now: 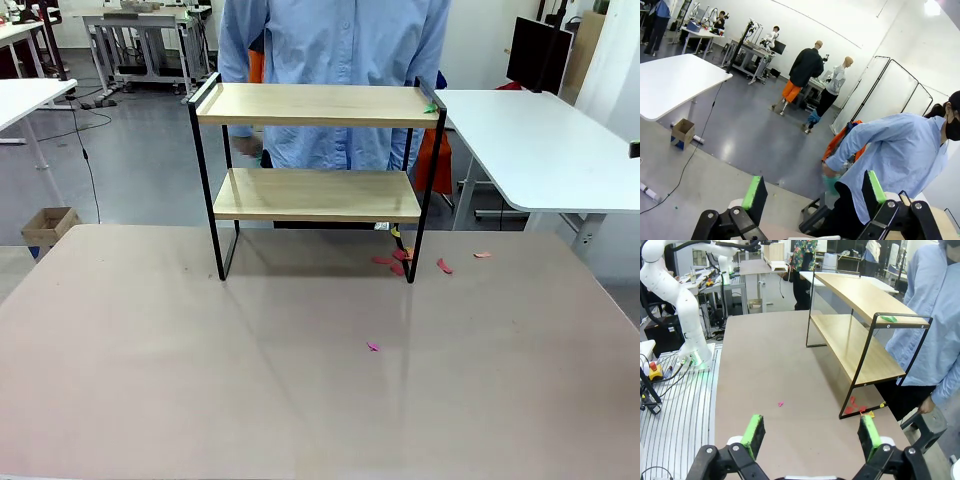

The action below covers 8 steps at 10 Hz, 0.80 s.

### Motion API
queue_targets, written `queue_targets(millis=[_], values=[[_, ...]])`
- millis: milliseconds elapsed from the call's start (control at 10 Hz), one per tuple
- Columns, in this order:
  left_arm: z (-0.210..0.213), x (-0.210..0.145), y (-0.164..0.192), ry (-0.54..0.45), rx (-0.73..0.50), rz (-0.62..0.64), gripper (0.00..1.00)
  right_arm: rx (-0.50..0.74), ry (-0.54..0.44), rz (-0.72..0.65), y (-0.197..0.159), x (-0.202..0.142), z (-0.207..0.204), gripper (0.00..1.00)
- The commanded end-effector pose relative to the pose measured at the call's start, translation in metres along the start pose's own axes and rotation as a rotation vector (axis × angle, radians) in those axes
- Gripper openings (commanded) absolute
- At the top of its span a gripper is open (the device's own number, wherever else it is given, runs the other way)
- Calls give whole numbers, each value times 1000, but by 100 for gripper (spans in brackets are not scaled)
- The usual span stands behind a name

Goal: Clean the shelf.
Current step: Hand the Duster back to the human.

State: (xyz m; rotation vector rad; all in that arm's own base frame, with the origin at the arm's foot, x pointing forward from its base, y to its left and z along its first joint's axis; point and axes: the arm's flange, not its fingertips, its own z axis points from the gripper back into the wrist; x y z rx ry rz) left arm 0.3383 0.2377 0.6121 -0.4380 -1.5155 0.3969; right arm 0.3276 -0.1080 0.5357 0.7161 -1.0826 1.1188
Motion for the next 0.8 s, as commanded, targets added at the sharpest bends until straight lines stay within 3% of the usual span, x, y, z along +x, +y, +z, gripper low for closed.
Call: queue_targets(millis=[0, 700], values=[[0, -1, -1, -6, 2, 5, 100, -3, -25, 15, -1, 2, 1, 100], [0, -1, -1, -6, 2, 5, 100, -3, -25, 15, -1, 2, 1, 100]])
